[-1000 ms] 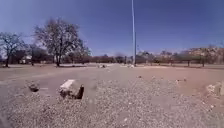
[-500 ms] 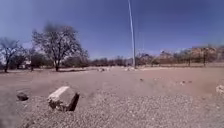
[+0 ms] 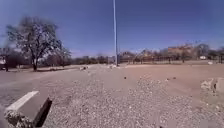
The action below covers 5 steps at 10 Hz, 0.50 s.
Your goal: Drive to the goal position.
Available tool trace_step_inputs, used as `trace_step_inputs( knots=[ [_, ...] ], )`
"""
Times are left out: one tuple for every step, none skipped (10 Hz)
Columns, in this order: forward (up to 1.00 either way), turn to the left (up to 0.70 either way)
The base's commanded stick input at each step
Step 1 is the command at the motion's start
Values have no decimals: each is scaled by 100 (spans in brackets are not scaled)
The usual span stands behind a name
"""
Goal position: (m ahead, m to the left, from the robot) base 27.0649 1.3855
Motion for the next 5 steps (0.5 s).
trace_step_inputs(
  knots=[
    [70, 0],
    [70, 0],
    [70, 0],
    [70, 0],
    [70, 0]
  ],
)
